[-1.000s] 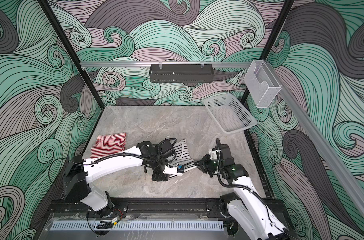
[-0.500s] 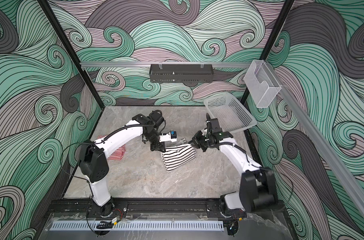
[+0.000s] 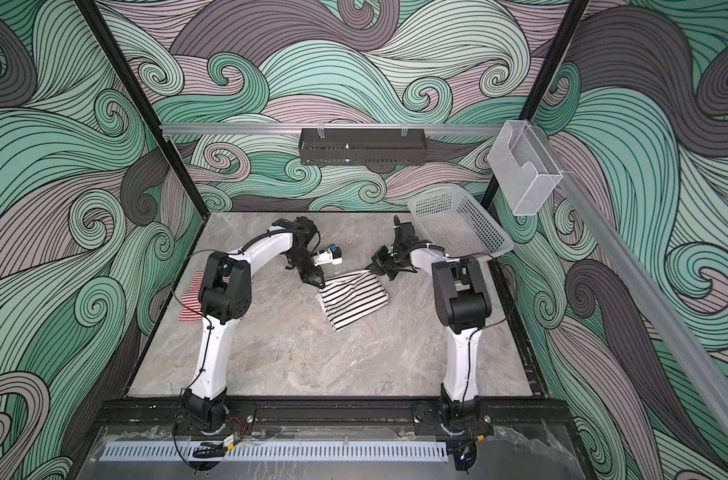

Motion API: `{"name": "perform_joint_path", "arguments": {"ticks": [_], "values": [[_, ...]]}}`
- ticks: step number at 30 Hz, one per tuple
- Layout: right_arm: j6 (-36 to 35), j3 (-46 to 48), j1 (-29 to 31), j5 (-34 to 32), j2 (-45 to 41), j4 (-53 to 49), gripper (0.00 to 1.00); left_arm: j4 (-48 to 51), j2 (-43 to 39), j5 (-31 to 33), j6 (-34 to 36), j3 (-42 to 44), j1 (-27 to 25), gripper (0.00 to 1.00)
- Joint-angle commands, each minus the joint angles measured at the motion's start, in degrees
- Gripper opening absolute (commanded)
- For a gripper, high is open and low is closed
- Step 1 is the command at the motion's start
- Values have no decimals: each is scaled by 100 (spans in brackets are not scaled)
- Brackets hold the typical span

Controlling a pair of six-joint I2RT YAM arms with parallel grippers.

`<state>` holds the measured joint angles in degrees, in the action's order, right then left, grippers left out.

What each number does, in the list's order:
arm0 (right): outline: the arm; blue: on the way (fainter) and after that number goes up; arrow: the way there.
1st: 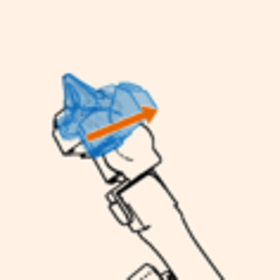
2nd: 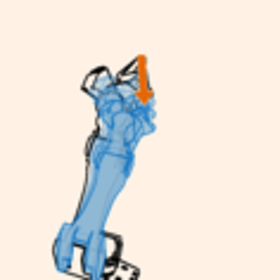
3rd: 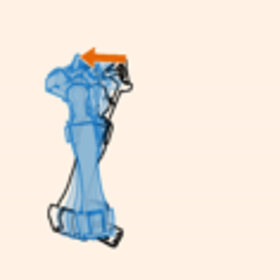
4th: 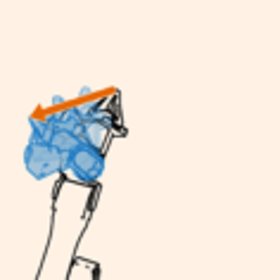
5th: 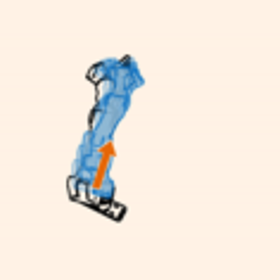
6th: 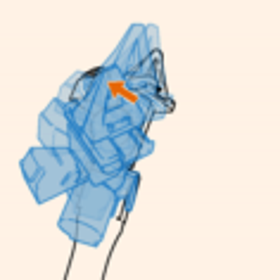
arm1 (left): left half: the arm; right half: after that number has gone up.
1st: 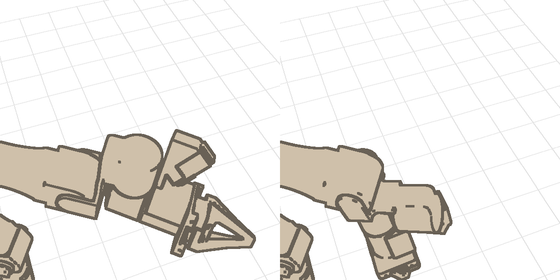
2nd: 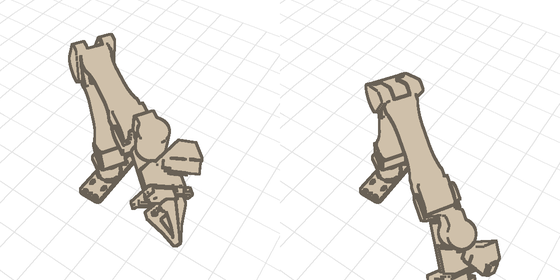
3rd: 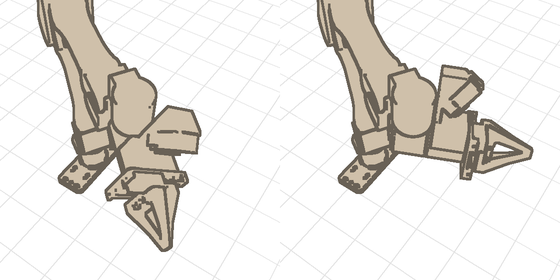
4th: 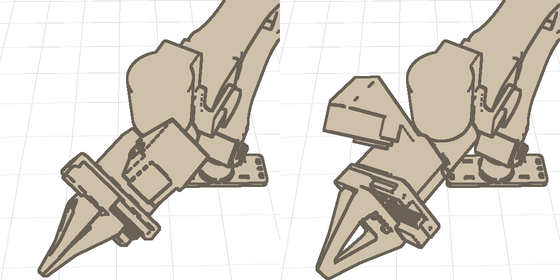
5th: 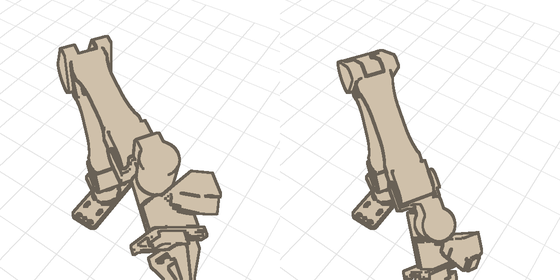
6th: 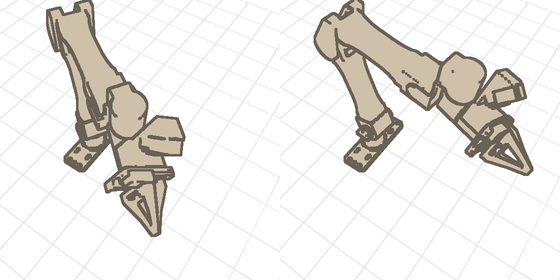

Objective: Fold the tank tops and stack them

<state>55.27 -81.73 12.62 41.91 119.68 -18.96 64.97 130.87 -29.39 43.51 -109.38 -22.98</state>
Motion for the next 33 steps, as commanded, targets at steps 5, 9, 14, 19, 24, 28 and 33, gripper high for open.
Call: {"name": "perform_joint_path", "arguments": {"ticks": [5, 9, 14, 19, 24, 28, 33], "values": [[-90, -312, 10, 89, 167, -3, 5, 227, -405, -498, 108, 565, 9, 0], [-172, -400, 28, 127, 279, -46, 12, 486, -377, -691, 187, 556, 11, 0], [-209, -552, 66, 251, 494, 38, 38, 387, -485, -691, 158, 800, 77, 0], [-395, -398, 101, 347, 128, 413, 58, 50, -577, -551, -191, 1006, 198, 0], [-1034, 44, 219, -287, -809, -489, 57, -137, -592, -123, -487, 1208, 206, 21], [-1314, 676, 363, -720, -1615, -743, 56, -906, -1090, 584, -925, 1831, 228, 73], [-1347, 1353, 492, -713, -1981, -389, 52, -1673, -1788, 1020, -1431, 2241, 204, 78]]}}
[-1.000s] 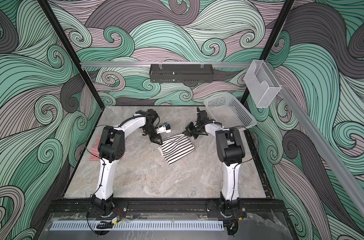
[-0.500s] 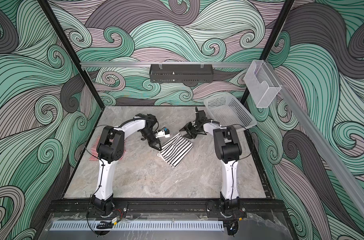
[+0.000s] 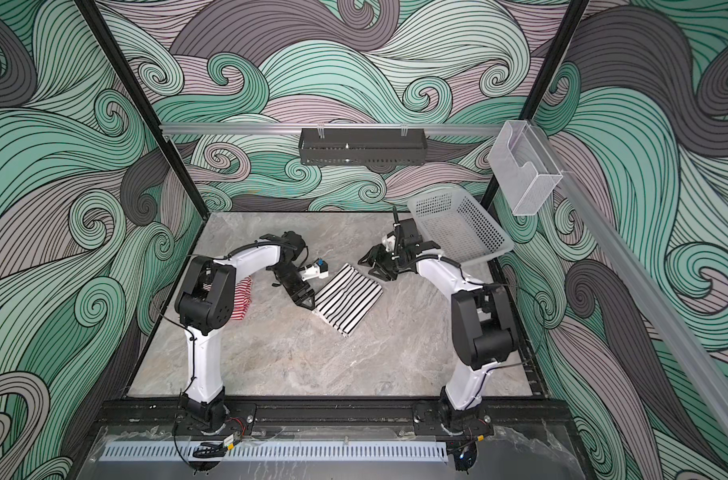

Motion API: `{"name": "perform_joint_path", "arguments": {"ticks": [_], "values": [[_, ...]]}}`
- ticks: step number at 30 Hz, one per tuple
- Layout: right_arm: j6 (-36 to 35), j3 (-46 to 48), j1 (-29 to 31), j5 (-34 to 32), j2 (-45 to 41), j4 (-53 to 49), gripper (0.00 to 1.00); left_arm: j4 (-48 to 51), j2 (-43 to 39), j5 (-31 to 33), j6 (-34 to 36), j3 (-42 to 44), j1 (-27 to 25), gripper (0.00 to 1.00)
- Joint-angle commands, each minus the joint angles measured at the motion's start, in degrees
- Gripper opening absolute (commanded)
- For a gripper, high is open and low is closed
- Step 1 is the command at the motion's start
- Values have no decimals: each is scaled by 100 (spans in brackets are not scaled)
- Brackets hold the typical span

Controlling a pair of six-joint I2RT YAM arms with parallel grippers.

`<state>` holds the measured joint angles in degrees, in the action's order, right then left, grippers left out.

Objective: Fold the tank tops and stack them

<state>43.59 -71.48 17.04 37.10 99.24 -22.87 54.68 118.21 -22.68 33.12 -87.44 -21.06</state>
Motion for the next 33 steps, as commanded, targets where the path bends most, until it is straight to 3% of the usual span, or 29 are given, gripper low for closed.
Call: {"name": "perform_joint_path", "arguments": {"ticks": [1, 5, 9, 15, 23, 33], "values": [[-184, 421, 70, -243, 58, 94, 50, -700, -638, 204, -386, 84, -16, 78], [-202, 654, 87, -249, 312, 375, 40, -730, -793, -197, -295, 22, -409, 77], [-211, 755, 78, -246, 605, 619, 32, -435, -386, -273, -280, -388, -907, 74], [-123, 1038, 89, -394, 772, 728, 30, -101, 560, 393, -786, -962, -1328, 71], [-133, 1507, 216, -655, 560, 513, 30, -154, 488, 792, -715, -476, -1331, 69], [430, 1831, 802, -492, 8, 753, 31, -319, 601, 1996, -527, -514, -925, 69]]}}
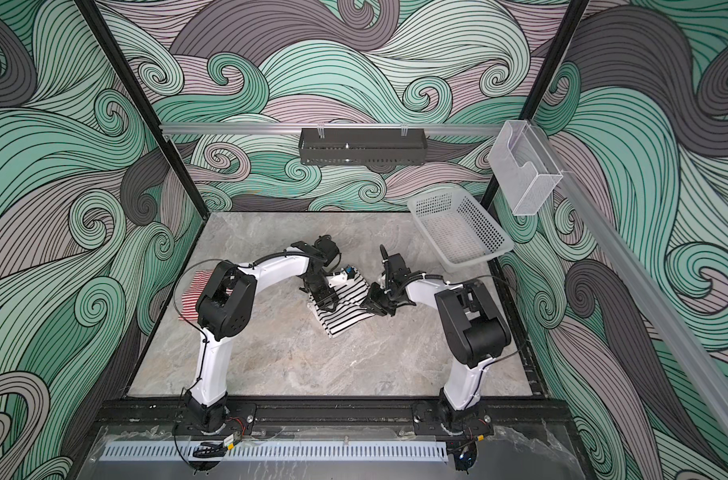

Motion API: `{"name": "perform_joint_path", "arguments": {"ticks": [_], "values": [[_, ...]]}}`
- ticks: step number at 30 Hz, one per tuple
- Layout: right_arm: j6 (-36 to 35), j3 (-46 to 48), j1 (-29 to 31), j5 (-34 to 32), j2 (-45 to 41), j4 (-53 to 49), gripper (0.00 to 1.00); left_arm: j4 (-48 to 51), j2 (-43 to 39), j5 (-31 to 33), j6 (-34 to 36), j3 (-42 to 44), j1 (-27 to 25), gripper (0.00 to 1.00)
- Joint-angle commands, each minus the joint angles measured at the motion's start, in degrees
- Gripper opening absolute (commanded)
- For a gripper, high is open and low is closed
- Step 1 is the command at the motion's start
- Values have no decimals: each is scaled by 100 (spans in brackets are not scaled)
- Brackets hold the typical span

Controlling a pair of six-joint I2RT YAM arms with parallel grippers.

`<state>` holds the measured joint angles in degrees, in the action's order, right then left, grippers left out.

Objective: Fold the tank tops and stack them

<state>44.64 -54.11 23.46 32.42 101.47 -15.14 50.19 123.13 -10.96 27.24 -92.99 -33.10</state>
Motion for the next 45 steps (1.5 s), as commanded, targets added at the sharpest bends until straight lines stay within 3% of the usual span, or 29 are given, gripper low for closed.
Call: {"name": "perform_joint_path", "arguments": {"ticks": [1, 4, 9, 13, 19, 24, 27, 35, 45], "values": [[434, 88, 260, 47, -264, 54, 32, 21, 147, 1039, 35, -23, 361, 70], [377, -229, 544, 69, -385, -178, 34, 159, 327, 1234, 87, -527, 570, 71], [-207, -858, 589, -546, -447, -1096, 36, 544, 38, 676, 166, -996, 743, 71], [-236, -1023, 588, -578, -246, -987, 36, 366, -548, 562, 3, -606, 750, 76], [-307, -1358, 589, -569, 318, -715, 37, 5, -1365, 438, -646, 437, 907, 91], [-279, -1481, 588, -648, 779, -583, 37, -171, -1774, 177, -1172, 1182, 1235, 92], [-156, -1366, 636, -582, 960, -295, 37, -330, -1896, -53, -1458, 1546, 1478, 92], [581, -817, 1145, -675, 1000, 154, 37, -159, -1671, -1637, -1766, 1749, 2240, 85], [1848, -183, 1700, -962, 929, 1007, 36, 157, -933, -2079, -1898, 1635, 2744, 81]]}}
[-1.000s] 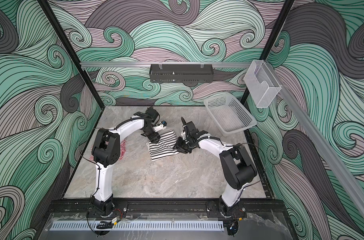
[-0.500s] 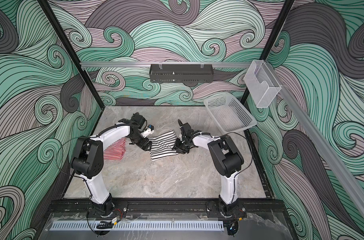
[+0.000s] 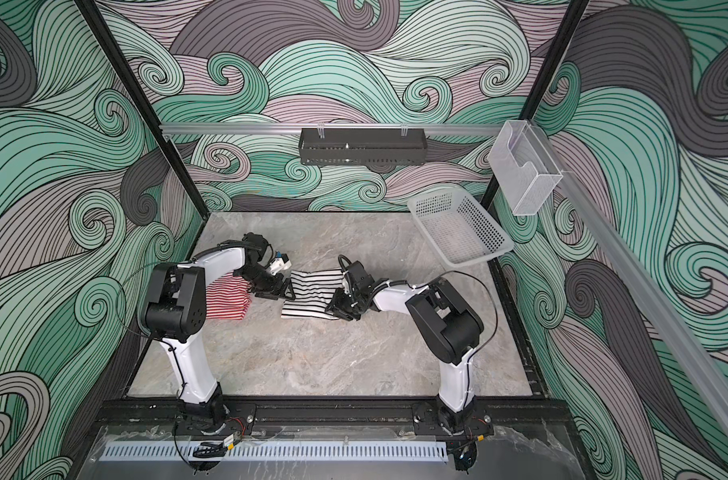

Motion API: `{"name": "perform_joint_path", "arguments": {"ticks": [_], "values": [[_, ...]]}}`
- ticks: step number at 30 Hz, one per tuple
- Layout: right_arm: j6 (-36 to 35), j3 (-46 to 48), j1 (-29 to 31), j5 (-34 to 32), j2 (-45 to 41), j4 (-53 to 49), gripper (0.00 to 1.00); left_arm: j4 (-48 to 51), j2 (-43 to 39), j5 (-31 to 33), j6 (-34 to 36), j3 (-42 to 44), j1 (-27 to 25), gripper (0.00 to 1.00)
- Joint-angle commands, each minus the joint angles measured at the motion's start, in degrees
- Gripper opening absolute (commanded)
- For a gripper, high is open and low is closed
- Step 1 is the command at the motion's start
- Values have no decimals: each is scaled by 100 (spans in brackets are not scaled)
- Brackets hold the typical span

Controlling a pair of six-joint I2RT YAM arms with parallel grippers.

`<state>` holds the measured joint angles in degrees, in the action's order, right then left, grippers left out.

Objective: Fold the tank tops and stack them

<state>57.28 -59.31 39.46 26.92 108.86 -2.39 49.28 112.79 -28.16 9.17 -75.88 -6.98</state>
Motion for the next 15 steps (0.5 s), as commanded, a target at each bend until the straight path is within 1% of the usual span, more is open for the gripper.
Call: {"name": "perform_joint_path", "arguments": {"ticks": [1, 5, 12, 15], "values": [[682, 398, 143, -435, 180, -184, 36, 268, 129, -447, -82, -68, 167, 81], [870, 412, 261, -478, 171, -81, 35, 263, 272, -682, -72, -12, 247, 80], [974, 471, 313, -545, 133, -48, 35, 235, 635, -826, -29, -23, 312, 78], [1037, 512, 347, -515, 203, 83, 35, 192, 767, -1043, -51, -23, 312, 78]]}}
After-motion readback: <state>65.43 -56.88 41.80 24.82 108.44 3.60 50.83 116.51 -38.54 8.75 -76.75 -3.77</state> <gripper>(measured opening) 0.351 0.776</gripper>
